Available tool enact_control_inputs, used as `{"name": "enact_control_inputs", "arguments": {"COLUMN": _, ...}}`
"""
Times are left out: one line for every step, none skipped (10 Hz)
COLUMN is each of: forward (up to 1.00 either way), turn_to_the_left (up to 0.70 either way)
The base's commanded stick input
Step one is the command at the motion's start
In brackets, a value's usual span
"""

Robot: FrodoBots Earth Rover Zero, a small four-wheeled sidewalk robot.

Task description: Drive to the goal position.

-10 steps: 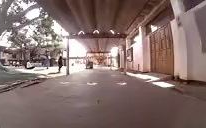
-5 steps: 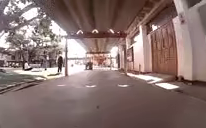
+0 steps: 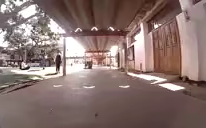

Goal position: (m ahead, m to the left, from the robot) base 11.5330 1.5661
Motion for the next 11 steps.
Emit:
{"name": "enact_control_inputs", "arguments": {"forward": 0.5, "turn_to_the_left": 0.0}}
{"name": "enact_control_inputs", "arguments": {"forward": 0.5, "turn_to_the_left": 0.0}}
{"name": "enact_control_inputs", "arguments": {"forward": 0.5, "turn_to_the_left": 0.0}}
{"name": "enact_control_inputs", "arguments": {"forward": 0.5, "turn_to_the_left": 0.0}}
{"name": "enact_control_inputs", "arguments": {"forward": 0.5, "turn_to_the_left": 0.0}}
{"name": "enact_control_inputs", "arguments": {"forward": 0.5, "turn_to_the_left": 0.0}}
{"name": "enact_control_inputs", "arguments": {"forward": 0.5, "turn_to_the_left": 0.0}}
{"name": "enact_control_inputs", "arguments": {"forward": 0.5, "turn_to_the_left": 0.0}}
{"name": "enact_control_inputs", "arguments": {"forward": 0.5, "turn_to_the_left": 0.0}}
{"name": "enact_control_inputs", "arguments": {"forward": 0.5, "turn_to_the_left": 0.0}}
{"name": "enact_control_inputs", "arguments": {"forward": 0.5, "turn_to_the_left": 0.0}}
